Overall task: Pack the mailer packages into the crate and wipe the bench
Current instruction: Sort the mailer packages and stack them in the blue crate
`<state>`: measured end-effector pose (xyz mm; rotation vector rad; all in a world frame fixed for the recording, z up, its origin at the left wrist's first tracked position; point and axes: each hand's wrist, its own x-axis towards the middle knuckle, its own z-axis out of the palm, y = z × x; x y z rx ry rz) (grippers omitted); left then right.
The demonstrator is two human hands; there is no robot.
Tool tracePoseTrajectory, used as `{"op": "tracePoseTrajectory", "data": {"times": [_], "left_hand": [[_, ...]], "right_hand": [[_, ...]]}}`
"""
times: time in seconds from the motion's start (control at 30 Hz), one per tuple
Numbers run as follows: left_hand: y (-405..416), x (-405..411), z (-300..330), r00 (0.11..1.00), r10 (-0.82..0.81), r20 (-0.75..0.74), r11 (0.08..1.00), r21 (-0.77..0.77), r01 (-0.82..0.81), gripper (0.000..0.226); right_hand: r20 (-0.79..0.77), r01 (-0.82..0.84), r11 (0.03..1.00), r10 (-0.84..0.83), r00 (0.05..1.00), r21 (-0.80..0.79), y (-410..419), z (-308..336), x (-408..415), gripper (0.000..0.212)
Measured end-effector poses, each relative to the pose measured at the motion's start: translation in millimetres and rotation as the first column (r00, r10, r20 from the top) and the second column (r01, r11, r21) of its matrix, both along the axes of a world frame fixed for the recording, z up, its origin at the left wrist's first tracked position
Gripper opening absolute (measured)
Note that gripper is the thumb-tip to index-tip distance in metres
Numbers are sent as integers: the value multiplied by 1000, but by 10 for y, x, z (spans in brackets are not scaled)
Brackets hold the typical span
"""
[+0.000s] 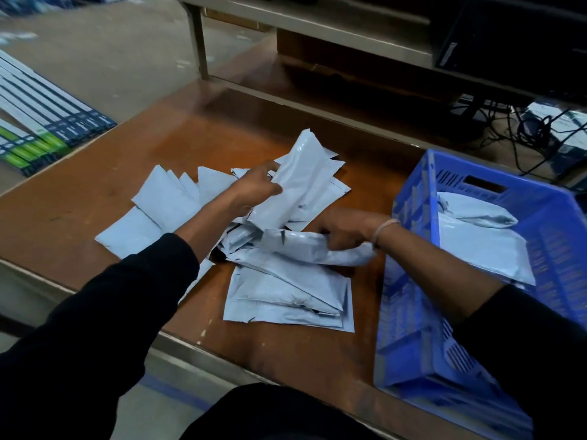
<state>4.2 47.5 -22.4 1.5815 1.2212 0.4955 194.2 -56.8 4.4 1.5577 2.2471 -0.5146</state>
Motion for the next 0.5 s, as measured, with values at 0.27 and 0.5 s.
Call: {"op": "tracePoseTrajectory", "data": {"times": [0.27, 0.5], "left_hand": [[-125, 125, 225, 959, -268, 87, 943, -181, 280, 34], [-358, 265, 414, 922, -357, 150, 901, -206, 382, 45]], "right_hand": [[-228, 89, 953, -21, 973, 289, 34, 666, 399, 33], [-450, 312, 800, -59, 891, 512, 22, 625, 688, 55]]}}
